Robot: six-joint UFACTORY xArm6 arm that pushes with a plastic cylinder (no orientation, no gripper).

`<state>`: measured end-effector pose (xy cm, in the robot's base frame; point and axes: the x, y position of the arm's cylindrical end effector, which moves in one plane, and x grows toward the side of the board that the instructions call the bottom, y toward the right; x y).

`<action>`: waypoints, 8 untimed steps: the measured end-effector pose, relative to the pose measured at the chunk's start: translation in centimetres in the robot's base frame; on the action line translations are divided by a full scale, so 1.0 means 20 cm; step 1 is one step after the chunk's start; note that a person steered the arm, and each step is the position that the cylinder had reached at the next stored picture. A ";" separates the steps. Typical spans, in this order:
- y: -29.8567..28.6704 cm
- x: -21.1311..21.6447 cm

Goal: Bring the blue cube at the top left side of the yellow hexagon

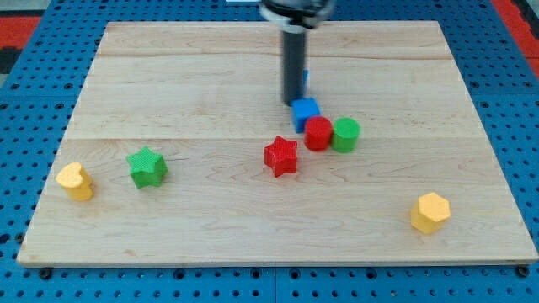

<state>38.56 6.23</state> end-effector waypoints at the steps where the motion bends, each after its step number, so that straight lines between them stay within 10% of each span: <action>1: 0.10 0.20; 8: 0.17 0.47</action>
